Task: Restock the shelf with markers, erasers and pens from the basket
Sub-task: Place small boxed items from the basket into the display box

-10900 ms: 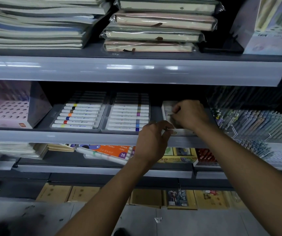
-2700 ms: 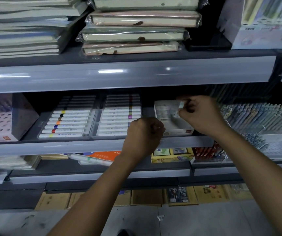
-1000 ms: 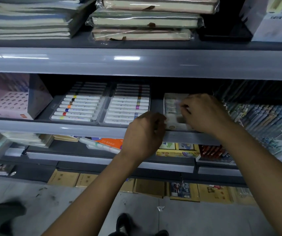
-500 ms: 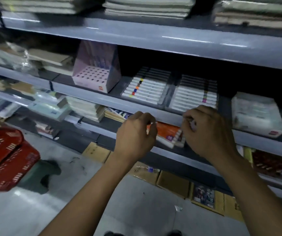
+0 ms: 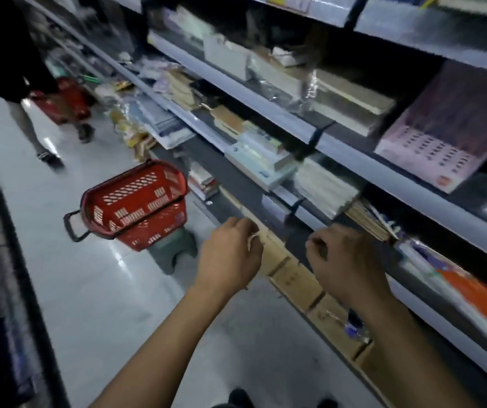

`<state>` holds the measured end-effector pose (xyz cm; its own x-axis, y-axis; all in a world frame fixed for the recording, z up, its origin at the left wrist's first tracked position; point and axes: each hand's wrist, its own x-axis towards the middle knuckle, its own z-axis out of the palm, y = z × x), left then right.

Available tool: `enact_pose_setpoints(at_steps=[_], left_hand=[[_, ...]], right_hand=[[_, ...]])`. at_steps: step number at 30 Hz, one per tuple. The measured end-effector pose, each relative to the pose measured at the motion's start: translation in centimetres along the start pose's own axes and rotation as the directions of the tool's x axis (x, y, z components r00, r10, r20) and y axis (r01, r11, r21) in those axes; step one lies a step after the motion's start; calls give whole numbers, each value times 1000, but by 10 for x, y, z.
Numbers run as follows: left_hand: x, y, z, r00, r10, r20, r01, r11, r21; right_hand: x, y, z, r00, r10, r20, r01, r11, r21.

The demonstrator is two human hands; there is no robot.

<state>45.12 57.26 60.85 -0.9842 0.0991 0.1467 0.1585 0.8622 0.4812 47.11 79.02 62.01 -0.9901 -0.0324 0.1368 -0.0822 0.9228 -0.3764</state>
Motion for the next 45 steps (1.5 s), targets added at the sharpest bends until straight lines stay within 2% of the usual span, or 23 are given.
enact_pose_setpoints(at_steps=[3,14,19,28,34,41,45], left_hand=[[5,-59,-19,989,-147,-11,147,989,22],[61,-197,-48,903,-420,-87,427,902,71],[122,-249,-57,846,-522,-111,533,840,108],[194,-334,-67,694,-709,-120,719,689,92],[228,-403,-69,637,-763,-111,771,633,71],[268,-505,-67,652,-758,-10,757,651,60],[287,-562,-62,657,-749,82,747,662,61]], right_hand=[[34,-44,38,994,-45,95,41,998,44],[173,-140,155,911,-260,320,231,965,126],[264,-183,195,844,-391,366,357,920,160],[388,-249,279,701,-506,502,458,859,227],[439,-290,331,626,-527,575,472,843,258],[498,-342,405,601,-470,647,446,869,217],[526,-369,446,559,-406,723,396,897,196]])
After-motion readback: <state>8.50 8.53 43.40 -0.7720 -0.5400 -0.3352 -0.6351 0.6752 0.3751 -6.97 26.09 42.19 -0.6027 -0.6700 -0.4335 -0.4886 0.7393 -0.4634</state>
